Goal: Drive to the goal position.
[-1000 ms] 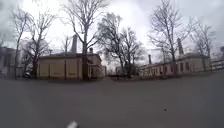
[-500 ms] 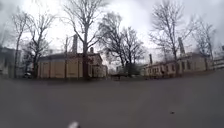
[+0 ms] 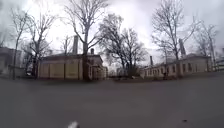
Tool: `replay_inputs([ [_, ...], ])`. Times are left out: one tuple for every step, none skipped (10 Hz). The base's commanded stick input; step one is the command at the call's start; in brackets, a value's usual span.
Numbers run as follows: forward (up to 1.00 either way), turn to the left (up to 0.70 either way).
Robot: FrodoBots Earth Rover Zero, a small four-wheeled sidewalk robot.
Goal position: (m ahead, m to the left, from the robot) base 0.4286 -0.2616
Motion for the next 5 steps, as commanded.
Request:
replay_inputs([
  [1.0,0.29],
  [1.0,0.32],
  [1.0,0.34],
  [1.0,0.37],
  [1.0,0.39],
])
